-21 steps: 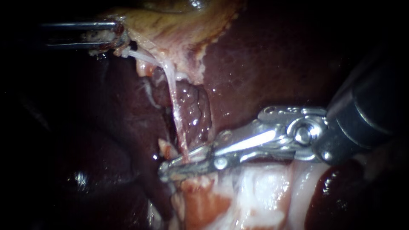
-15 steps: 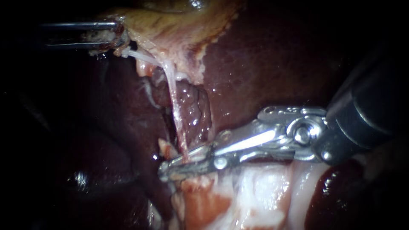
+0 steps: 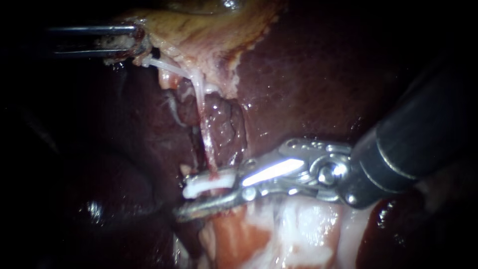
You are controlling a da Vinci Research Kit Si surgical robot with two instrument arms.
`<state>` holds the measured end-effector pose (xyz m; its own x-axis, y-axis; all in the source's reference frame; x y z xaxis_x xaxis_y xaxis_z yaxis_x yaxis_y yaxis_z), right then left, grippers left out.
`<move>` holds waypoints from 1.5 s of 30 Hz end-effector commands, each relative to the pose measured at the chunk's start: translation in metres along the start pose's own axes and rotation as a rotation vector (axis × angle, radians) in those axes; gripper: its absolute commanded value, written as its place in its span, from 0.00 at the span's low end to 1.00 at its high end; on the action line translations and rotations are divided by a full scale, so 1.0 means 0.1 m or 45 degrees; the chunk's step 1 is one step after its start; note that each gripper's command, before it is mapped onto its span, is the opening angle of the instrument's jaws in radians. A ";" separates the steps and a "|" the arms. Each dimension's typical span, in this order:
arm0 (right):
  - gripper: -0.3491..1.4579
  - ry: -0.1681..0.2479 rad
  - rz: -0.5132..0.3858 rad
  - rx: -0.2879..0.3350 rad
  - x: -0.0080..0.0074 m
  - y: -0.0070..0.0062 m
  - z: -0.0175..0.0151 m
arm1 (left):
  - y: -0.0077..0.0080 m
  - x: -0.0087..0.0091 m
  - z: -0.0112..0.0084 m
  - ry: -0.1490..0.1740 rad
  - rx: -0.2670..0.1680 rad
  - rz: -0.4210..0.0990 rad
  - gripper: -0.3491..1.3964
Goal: Going back first clip right tube
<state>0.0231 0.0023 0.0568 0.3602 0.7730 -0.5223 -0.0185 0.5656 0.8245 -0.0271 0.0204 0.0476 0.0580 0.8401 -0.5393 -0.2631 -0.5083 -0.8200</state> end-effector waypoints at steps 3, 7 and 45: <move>0.47 0.024 -0.057 -0.037 -0.001 0.009 -0.001 | 0.000 0.000 0.000 0.000 0.000 0.000 0.00; 0.47 0.018 -0.157 -0.092 -0.003 0.019 -0.009 | 0.000 0.000 0.001 0.000 0.001 0.000 0.00; 0.47 0.013 -0.566 -0.139 -0.015 -0.003 -0.154 | -0.029 -0.038 0.041 -0.024 0.041 0.031 0.00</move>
<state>0.0082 0.0054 0.0540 0.3460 0.4510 -0.8227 0.0367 0.8697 0.4922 -0.0309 0.0195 0.0532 0.0316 0.8298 -0.5571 -0.2903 -0.5257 -0.7996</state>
